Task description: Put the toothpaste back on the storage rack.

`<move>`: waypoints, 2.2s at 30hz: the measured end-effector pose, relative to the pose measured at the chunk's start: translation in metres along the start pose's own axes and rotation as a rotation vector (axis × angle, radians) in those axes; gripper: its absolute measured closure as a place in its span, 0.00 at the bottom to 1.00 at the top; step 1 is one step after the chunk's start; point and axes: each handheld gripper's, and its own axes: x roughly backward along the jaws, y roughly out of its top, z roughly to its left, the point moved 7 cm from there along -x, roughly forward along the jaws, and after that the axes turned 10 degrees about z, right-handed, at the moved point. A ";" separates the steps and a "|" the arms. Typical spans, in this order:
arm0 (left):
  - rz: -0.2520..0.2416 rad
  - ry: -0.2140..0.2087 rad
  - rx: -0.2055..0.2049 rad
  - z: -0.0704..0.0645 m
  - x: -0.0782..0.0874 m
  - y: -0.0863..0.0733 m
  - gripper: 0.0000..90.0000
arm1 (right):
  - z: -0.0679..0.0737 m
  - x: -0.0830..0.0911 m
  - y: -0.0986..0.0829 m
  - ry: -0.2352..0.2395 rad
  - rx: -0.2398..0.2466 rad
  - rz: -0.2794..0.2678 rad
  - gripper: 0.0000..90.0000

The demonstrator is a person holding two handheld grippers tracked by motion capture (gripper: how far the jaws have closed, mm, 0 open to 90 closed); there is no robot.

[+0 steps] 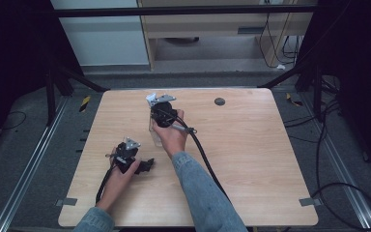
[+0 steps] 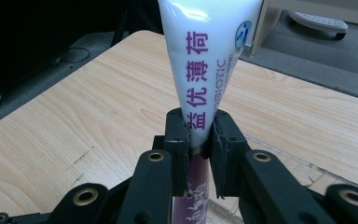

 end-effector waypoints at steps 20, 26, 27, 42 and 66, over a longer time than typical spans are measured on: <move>0.000 -0.001 0.000 0.000 0.000 0.000 0.00 | 0.001 -0.001 0.001 0.005 0.001 0.002 0.86; 0.000 -0.001 0.000 0.000 0.000 0.000 0.00 | 0.001 0.000 0.001 0.005 0.005 0.001 0.86; 0.000 -0.001 0.000 0.000 0.000 0.000 0.00 | 0.001 0.000 0.001 0.005 0.005 0.001 0.86; 0.000 -0.001 0.000 0.000 0.000 0.000 0.00 | 0.000 0.006 0.003 0.007 0.014 -0.015 0.80; 0.000 -0.001 0.000 0.000 0.000 0.000 0.00 | -0.002 0.010 0.001 0.009 0.027 -0.001 0.73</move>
